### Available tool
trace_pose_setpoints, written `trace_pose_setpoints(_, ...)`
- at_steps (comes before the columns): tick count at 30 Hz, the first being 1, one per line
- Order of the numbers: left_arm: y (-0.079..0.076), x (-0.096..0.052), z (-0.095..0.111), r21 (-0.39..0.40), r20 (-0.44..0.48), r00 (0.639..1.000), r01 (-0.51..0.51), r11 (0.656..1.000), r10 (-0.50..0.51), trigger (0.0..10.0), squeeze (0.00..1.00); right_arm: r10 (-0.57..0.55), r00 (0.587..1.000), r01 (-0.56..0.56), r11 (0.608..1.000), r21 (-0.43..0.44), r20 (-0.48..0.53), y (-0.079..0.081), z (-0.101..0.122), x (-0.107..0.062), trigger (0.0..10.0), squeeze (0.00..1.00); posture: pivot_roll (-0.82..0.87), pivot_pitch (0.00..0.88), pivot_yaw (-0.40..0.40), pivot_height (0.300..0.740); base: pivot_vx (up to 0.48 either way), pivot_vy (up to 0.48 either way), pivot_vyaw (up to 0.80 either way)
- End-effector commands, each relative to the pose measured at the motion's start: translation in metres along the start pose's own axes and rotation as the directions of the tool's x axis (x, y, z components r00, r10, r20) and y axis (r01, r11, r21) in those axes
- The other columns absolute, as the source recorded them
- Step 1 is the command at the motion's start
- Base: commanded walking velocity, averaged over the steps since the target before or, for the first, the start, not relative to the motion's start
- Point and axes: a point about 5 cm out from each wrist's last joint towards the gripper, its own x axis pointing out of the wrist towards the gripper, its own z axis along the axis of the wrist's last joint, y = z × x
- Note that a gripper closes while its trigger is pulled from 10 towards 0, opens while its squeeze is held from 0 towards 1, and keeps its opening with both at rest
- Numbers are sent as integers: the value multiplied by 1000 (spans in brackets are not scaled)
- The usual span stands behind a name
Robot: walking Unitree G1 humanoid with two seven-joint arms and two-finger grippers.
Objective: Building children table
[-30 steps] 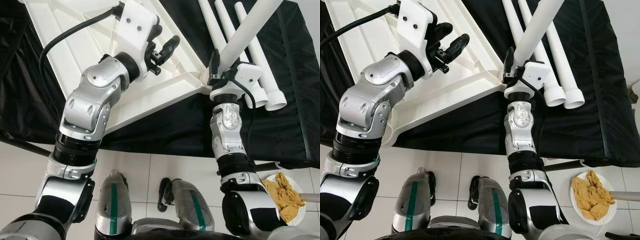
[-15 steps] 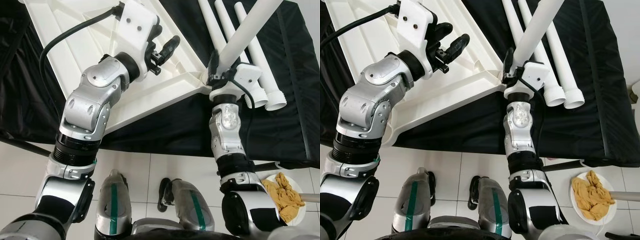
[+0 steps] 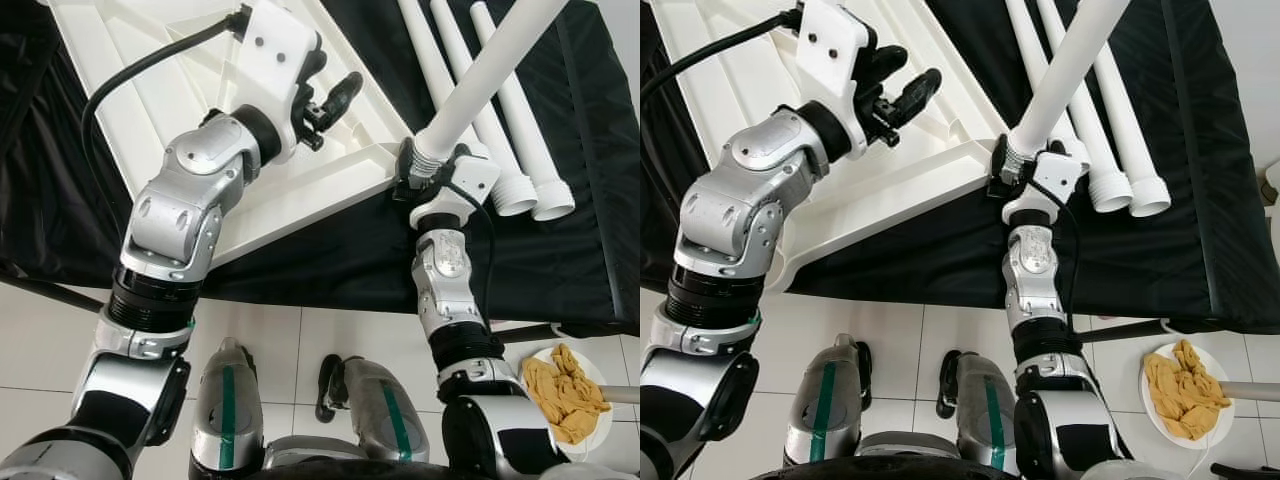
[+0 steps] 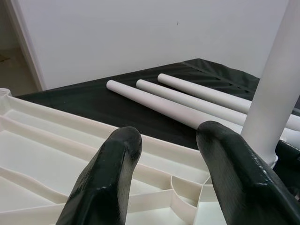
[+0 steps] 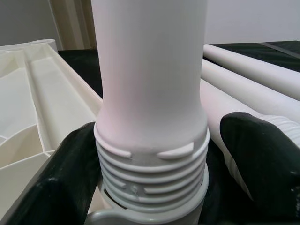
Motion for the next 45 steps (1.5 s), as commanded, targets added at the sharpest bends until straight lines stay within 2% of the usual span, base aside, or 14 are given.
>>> trace_pose_setpoints(1,-3,1,3,7,10,1000,10,1000,-10,10000,0,-19,999,19,1000,-16,-26,-12,-5,-3,10000,1000,114,77,-77,740,0,0,0)
trace_pose_setpoints(5,-3,1,3,7,10,1000,10,1000,-10,10000,0,1,1000,-1,1000,-6,-22,-13,-3,1,10000,1000,114,77,-77,740,0,0,0)
trace_pose_setpoints(9,-3,1,3,7,11,1000,13,1000,-13,10000,0,104,995,-103,994,28,-12,-16,7,14,10000,1000,105,81,-72,740,0,0,0)
trace_pose_setpoints(14,-3,2,4,7,13,1000,14,1000,-14,10000,0,165,986,-164,986,35,-8,-19,14,24,10000,1000,100,81,-72,740,0,0,0)
trace_pose_setpoints(15,-3,3,4,7,14,1000,14,1000,-14,10000,0,195,981,-194,980,50,-16,-18,15,25,10000,478,98,80,-74,740,0,0,0)
trace_pose_setpoints(16,-3,3,4,7,14,1000,14,1000,-14,10000,0,195,981,-194,980,50,-16,-18,15,25,10000,478,98,80,-74,740,0,0,0)
trace_pose_setpoints(17,-3,3,4,7,15,1000,13,1000,-14,10000,0,219,976,-217,974,59,-17,-18,16,27,10000,0,97,80,-75,740,0,0,0)
trace_pose_setpoints(22,-2,4,4,5,20,1000,10,1000,-10,10000,0,324,946,-320,944,82,-35,-14,17,30,10000,0,96,79,-78,740,0,0,0)
trace_pose_setpoints(29,-2,4,4,6,20,1000,8,1000,-8,10000,0,369,929,-365,928,77,-39,-16,21,35,10000,0,96,81,-78,740,0,0,0)
trace_pose_setpoints(30,-2,4,4,6,19,1000,7,1000,-7,10000,0,406,913,-403,913,67,-32,-19,26,40,10000,0,97,82,-77,740,0,0,0)
trace_pose_setpoints(33,-2,3,4,6,19,1000,8,1000,-8,10000,0,420,907,-417,906,64,-29,-21,30,44,10000,0,97,82,-77,740,0,0,0)
trace_pose_setpoints(36,-3,2,2,15,10,1000,21,1000,-21,10000,0,464,886,-460,884,82,-30,-30,40,54,10000,0,100,83,-77,740,0,0,0)
trace_pose_setpoints(45,-11,-3,-2,41,-7,997,81,996,-81,10000,0,540,840,-536,841,74,-50,-40,49,60,10000,0,99,87,-73,740,0,0,0)
